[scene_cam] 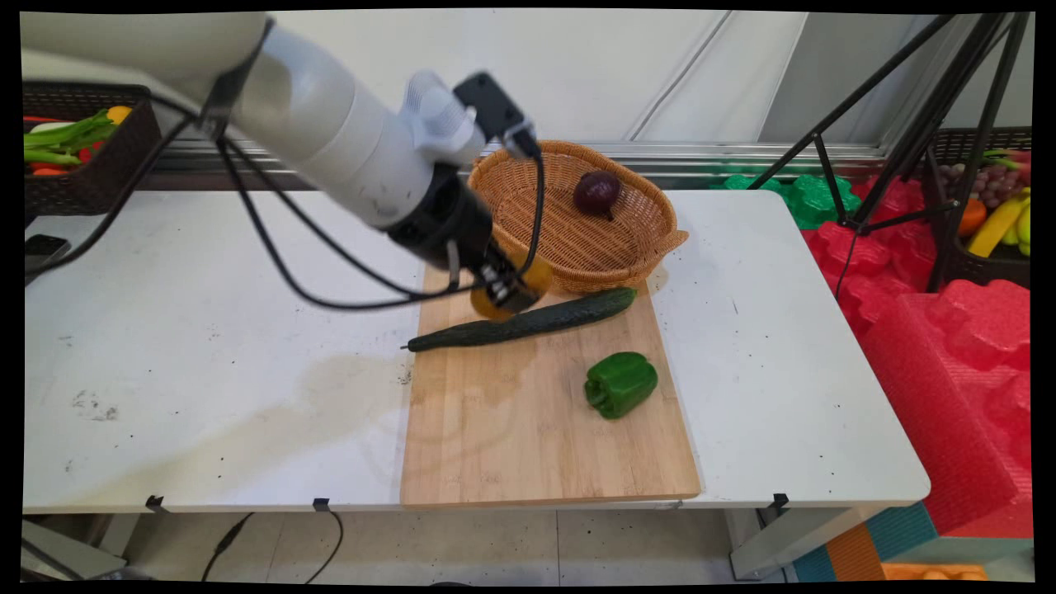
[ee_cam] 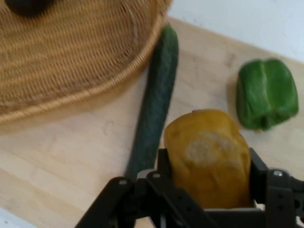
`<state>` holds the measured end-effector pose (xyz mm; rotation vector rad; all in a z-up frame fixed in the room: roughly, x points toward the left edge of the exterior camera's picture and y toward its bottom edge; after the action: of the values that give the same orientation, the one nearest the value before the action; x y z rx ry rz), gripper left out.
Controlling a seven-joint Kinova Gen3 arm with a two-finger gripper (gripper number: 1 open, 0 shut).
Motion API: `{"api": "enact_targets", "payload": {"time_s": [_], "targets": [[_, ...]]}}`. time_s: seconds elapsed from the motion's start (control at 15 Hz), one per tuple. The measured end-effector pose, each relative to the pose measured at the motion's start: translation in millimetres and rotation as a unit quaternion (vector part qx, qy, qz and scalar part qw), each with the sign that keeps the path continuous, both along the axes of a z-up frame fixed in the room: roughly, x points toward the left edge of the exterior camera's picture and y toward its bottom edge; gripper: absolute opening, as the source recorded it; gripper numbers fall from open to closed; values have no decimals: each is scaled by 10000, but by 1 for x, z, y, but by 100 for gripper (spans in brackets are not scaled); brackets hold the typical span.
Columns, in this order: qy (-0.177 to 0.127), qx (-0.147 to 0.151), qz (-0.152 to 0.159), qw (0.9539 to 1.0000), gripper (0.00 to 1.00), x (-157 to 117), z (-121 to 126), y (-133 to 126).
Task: Place the picked object on the cutting board
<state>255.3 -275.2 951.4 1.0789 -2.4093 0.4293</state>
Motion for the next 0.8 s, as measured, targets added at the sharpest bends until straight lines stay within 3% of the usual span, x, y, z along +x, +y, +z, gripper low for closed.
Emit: {"api": "enact_targets", "payload": {"time_s": [0.33, 0.8], "targets": [[-45, 235, -54, 9997, 0, 2, -39, 16], [-181, 461, -137, 9987, 0, 6, -96, 16]]}}
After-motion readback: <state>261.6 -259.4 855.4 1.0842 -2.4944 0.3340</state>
